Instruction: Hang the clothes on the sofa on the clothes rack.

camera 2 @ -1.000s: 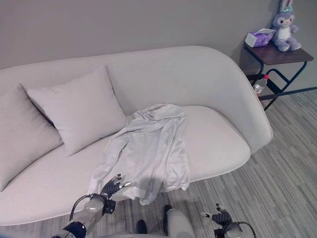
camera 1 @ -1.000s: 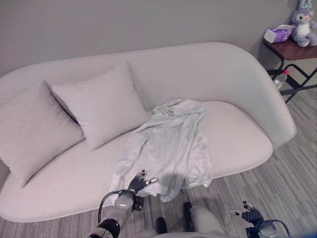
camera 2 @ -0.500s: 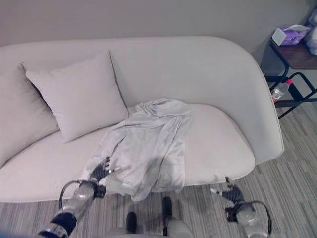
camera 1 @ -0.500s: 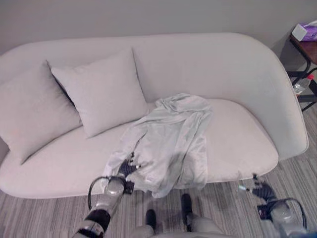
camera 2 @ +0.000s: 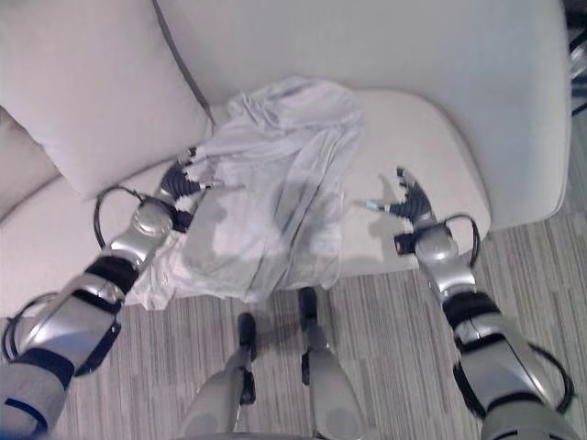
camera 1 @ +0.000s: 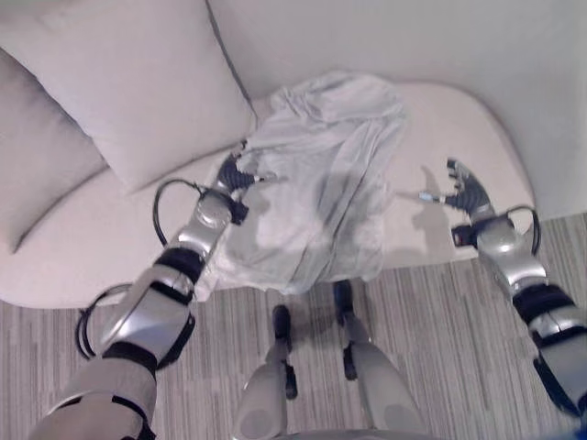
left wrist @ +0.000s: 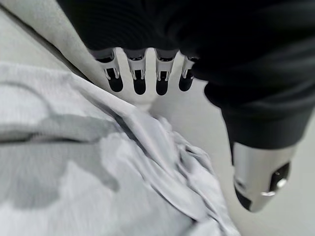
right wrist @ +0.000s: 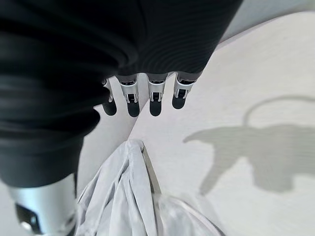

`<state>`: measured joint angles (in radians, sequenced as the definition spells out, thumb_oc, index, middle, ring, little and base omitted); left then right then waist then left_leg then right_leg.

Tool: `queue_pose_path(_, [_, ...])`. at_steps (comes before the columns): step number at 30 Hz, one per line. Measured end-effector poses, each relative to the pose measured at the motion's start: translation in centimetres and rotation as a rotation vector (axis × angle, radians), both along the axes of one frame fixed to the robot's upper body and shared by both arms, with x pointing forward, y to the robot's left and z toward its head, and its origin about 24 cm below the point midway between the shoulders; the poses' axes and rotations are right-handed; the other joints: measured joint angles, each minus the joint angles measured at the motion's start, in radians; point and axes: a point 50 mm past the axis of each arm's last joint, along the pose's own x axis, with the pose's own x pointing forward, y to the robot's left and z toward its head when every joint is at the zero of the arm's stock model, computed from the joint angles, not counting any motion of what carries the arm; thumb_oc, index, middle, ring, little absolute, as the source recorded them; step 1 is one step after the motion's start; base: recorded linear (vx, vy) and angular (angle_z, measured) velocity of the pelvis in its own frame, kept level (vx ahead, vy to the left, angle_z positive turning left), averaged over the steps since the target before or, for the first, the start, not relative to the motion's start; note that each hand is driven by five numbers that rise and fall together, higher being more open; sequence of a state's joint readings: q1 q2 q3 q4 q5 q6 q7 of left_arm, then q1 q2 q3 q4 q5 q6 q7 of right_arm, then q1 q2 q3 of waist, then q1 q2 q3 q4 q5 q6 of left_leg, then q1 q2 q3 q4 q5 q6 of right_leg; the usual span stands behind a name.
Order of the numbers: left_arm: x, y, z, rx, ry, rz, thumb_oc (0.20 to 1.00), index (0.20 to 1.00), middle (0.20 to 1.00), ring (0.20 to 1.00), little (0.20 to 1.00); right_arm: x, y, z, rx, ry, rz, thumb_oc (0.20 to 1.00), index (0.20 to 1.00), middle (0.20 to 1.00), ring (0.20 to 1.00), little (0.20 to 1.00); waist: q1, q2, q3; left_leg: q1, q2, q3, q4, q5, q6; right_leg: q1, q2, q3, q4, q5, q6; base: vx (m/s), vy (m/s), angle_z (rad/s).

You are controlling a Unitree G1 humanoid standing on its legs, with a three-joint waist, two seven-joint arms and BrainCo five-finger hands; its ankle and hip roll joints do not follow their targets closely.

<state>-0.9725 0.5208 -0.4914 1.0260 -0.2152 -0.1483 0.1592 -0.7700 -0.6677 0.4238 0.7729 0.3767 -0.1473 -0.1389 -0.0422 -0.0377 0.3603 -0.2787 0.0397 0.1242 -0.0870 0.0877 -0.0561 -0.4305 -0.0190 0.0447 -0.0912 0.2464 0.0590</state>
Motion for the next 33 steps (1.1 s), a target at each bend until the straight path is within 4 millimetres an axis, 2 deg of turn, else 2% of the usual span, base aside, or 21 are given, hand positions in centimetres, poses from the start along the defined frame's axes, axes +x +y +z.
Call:
queue_pose_path(2, [0.5,0.9,1.0,0.111,0.016,0.035,1.000,1.000,1.000,1.000,1.000,1.1,0.2,1.3,-0.036,0.000,-0.011,1.000,1.000,1.000,1.000,1.000,-0.001,-0.002,0.009,-0.021,-0.001,0.000,0.000,-0.001,-0.001,-0.021,0.000,0.000,0.000,0.000,0.000,-0.02,0.040,-0.02])
queue_pose_path(4, [1.0,1.6,3.7,0.245,-0.022,0.059,1.000,1.000,1.000,1.000,1.000,2.0,0.1,4.1,-0.039,-0.058,-0.033,1.000,1.000,1.000,1.000,1.000,0.000,-0.001,0.016,-0.068,-0.006,0.000,0.000,0.003,0.002,-0.069,-0.005,0.002,0.000,0.008,-0.001,0.00,0.018,0.01])
queue_pose_path(6, [1.2,2.5,6.6,0.295,-0.089,0.100,1.000,1.000,1.000,1.000,1.000,2.6,0.5,6.8,-0.035,-0.124,-0.030,1.000,1.000,1.000,1.000,1.000,0.002,0.000,0.037,-0.105,-0.010,0.002,0.000,0.008,0.003,-0.107,-0.008,0.005,0.000,0.015,-0.003,0.00,0.000,0.00])
queue_pose_path(7, [1.2,3.1,8.3,0.383,-0.124,0.126,1.000,1.000,1.000,1.000,1.000,3.0,1.2,8.8,-0.039,-0.166,-0.018,1.000,1.000,1.000,1.000,1.000,0.011,0.001,0.057,-0.123,-0.009,0.003,0.000,0.008,0.003,-0.128,-0.006,0.006,0.000,0.017,-0.007,0.01,0.052,-0.03])
queue_pose_path(9, [1.3,2.9,9.4,0.443,-0.144,0.125,1.000,1.000,1.000,1.000,1.000,3.3,1.2,10.6,-0.038,-0.199,-0.026,1.000,1.000,1.000,1.000,1.000,0.020,0.004,0.075,-0.138,-0.015,0.003,0.001,0.008,0.002,-0.141,-0.006,0.006,0.000,0.019,-0.009,0.03,0.042,-0.02])
queue_pose_path(10, [1.3,3.1,10.6,0.519,-0.157,0.136,1.000,1.000,1.000,1.000,1.000,3.5,1.2,11.8,-0.047,-0.210,-0.036,1.000,1.000,1.000,1.000,1.000,0.020,0.003,0.075,-0.165,-0.016,0.003,0.002,0.008,0.003,-0.168,-0.008,0.007,0.000,0.025,-0.016,0.00,0.000,0.00])
queue_pose_path(12, [1.1,3.3,13.6,0.556,-0.225,0.166,1.000,1.000,1.000,1.000,1.000,3.5,1.5,14.3,-0.021,-0.269,-0.024,1.000,1.000,1.000,1.000,1.000,0.022,-0.004,0.081,-0.218,-0.018,0.003,0.006,0.017,0.004,-0.220,-0.012,0.011,0.001,0.033,-0.015,0.01,0.001,0.02])
queue_pose_path(14, [0.9,3.4,14.6,0.564,-0.263,0.182,1.000,1.000,1.000,1.000,1.000,3.5,2.2,14.3,-0.009,-0.273,0.010,1.000,1.000,1.000,1.000,1.000,0.030,-0.012,0.098,-0.232,-0.016,0.003,0.024,0.017,0.002,-0.229,-0.008,0.014,0.001,0.041,-0.025,0.02,0.011,-0.02])
queue_pose_path(16, [0.9,3.3,14.6,0.586,-0.262,0.184,1.000,1.000,1.000,1.000,1.000,3.7,2.9,14.3,-0.012,-0.263,0.026,1.000,1.000,1.000,1.000,1.000,0.033,-0.014,0.099,-0.247,-0.015,-0.002,0.055,0.007,-0.010,-0.229,-0.008,0.023,0.001,0.042,-0.026,0.00,0.000,0.00])
queue_pose_path(25, [1.2,2.2,14.6,0.617,-0.271,0.157,1.000,1.000,1.000,1.000,1.000,4.0,4.4,13.6,-0.026,-0.241,0.068,1.000,1.000,1.000,1.000,1.000,0.022,-0.025,0.098,-0.288,-0.017,-0.009,0.056,0.014,-0.006,-0.268,-0.009,0.024,0.001,0.058,-0.015,0.01,0.010,0.02])
queue_pose_path(28, [1.5,0.8,14.2,0.605,-0.286,0.123,1.000,1.000,1.000,1.000,1.000,4.2,5.2,12.4,-0.016,-0.215,0.089,1.000,1.000,1.000,1.000,1.000,0.021,-0.026,0.098,-0.290,-0.016,-0.010,0.061,0.014,-0.006,-0.268,-0.008,0.025,0.001,0.060,-0.013,0.00,0.000,0.00])
queue_pose_path(31, [1.9,-2.0,13.8,0.585,-0.314,0.054,1.000,1.000,1.000,1.000,1.000,4.4,6.3,11.4,-0.023,-0.190,0.117,1.000,1.000,1.000,1.000,1.000,0.015,-0.026,0.098,-0.295,-0.015,-0.010,0.069,0.014,-0.007,-0.268,-0.007,0.024,0.001,0.062,-0.011,0.00,0.000,0.00])
queue_pose_path(33, [2.0,-2.4,13.7,0.586,-0.315,0.044,1.000,1.000,1.000,1.000,1.000,4.4,6.8,11.2,-0.035,-0.182,0.131,1.000,1.000,1.000,1.000,1.000,0.008,-0.026,0.097,-0.295,-0.015,-0.010,0.070,0.014,-0.007,-0.269,-0.007,0.025,0.001,0.065,-0.012,0.00,0.000,0.00])
